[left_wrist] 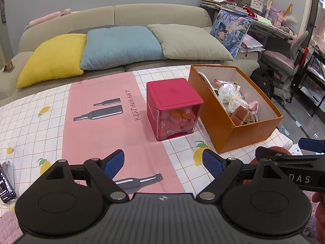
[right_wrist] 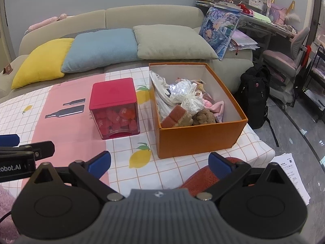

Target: Organize soft objects

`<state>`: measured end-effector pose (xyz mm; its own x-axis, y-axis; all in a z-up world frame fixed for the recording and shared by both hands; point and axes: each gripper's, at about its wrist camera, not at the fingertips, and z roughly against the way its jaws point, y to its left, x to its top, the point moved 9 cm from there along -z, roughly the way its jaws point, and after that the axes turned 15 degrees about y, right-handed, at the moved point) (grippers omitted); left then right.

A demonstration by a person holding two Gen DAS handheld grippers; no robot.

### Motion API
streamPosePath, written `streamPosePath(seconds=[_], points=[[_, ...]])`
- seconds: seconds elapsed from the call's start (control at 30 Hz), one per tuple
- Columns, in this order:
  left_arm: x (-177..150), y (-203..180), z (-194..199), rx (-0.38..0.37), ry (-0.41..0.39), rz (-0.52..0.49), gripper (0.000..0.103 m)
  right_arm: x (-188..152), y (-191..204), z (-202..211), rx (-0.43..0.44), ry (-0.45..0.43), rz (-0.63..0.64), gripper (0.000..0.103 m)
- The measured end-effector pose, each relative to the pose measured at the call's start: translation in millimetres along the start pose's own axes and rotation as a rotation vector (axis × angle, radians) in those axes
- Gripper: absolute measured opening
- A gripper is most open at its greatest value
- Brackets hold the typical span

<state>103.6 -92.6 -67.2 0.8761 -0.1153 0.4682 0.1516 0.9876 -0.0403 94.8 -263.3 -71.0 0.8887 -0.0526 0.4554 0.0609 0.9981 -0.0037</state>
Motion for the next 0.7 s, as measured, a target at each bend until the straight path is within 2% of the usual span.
streamPosePath(seconds=[0.7], points=[[1.1, -2.2, 3.6, -0.001, -0.007, -0.002, 0.101, -0.1, 3.7, -0.3, -0.003, 0.001, 0.015, 0.100]])
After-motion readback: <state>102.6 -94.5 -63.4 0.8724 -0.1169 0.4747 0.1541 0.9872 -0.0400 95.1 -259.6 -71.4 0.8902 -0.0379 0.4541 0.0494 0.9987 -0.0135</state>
